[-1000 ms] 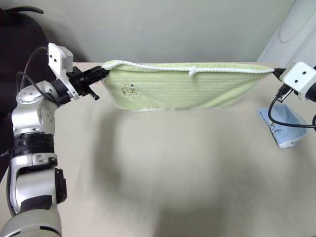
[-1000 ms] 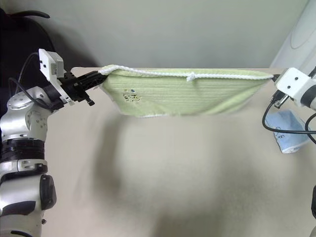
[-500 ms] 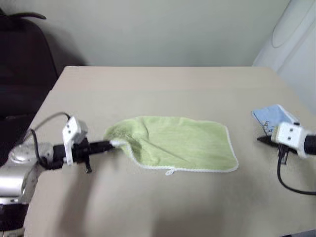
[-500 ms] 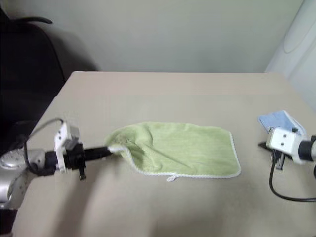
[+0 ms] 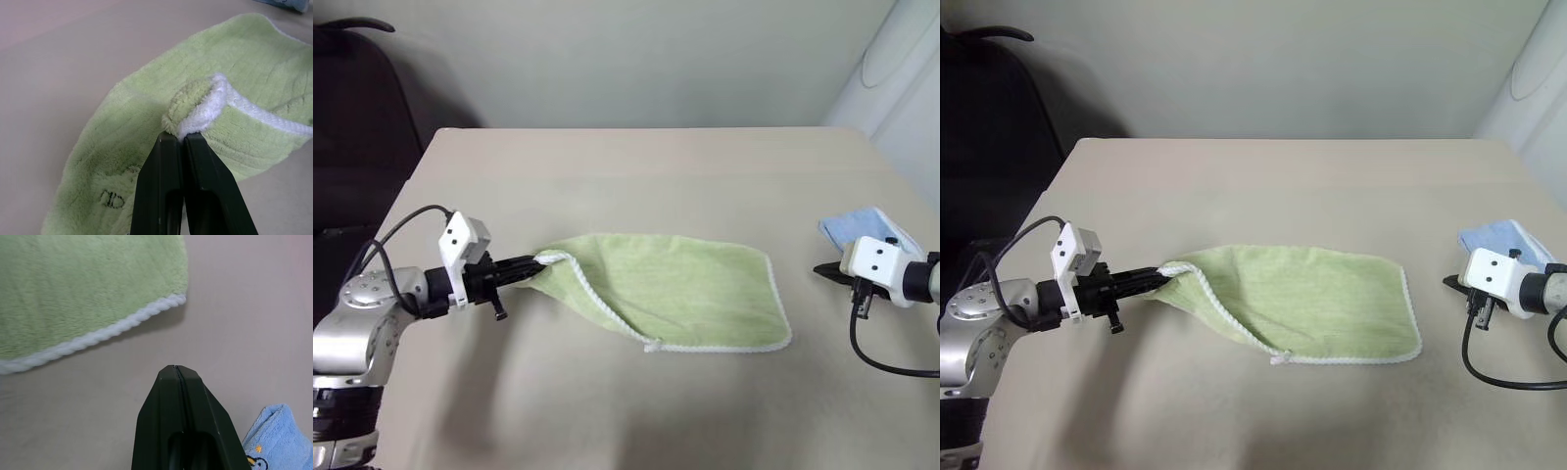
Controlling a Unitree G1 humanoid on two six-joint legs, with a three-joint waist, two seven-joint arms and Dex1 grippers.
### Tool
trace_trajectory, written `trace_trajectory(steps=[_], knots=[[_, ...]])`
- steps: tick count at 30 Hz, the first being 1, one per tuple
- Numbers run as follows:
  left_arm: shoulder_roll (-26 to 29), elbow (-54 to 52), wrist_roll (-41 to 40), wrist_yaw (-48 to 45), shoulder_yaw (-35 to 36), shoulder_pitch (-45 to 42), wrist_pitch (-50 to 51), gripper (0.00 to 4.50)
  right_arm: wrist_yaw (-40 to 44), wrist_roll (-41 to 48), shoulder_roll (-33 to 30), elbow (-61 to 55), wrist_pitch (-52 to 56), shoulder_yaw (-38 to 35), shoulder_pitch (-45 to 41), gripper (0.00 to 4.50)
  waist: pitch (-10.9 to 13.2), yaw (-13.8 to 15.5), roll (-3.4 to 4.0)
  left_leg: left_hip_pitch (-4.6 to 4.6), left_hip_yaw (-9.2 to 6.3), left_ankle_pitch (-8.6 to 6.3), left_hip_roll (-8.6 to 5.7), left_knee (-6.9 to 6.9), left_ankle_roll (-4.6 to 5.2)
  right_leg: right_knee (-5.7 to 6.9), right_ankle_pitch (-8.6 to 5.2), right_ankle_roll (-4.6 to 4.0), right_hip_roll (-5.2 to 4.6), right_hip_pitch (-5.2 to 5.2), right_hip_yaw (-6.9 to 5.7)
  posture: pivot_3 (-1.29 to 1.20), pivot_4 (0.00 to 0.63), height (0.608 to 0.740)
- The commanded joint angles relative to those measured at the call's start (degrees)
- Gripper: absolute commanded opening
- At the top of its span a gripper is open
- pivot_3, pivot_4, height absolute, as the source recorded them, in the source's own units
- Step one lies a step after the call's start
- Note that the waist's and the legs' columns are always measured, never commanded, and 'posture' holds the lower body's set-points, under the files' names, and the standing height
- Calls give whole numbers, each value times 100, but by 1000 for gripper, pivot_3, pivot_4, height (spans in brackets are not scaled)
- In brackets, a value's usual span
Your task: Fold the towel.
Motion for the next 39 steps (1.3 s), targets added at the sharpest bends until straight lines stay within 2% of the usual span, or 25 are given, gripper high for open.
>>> trace_trajectory(steps=[1,6,10,12,22,39], knots=[[27,-146,30,28,28,-38,-46,0,186,245,-29,-399,344,-96,178,805,0,0,0,-5,0,-2,0,1,3,-7,0,0,-2,0,-1,0,150,740],[31,-202,8,32,21,-9,-6,0,342,405,-49,-784,596,-169,407,2584,0,-8,0,-10,0,-40,-1,18,68,-14,4,7,-6,3,-1,0,150,740],[43,-258,-21,30,10,31,53,0,447,427,-110,-998,545,-163,478,3994,0,-14,0,-1,0,-40,-1,43,69,13,6,9,-4,8,-2,0,150,740],[52,-292,-38,32,19,56,77,0,566,472,-158,-1130,567,-175,553,4454,0,-16,0,6,-1,-41,-1,49,71,23,7,9,-4,13,-2,0,150,740],[37,-338,-85,33,-54,25,167,0,895,311,-154,-1415,339,196,642,4454,0,-16,0,35,-4,-39,-4,66,71,29,12,8,3,49,4,0,150,740],[38,-341,-87,37,-54,26,171,0,901,304,-151,-1400,319,202,635,4454,0,-14,0,34,-2,-39,-4,66,72,28,12,8,4,48,6,0,150,740]])
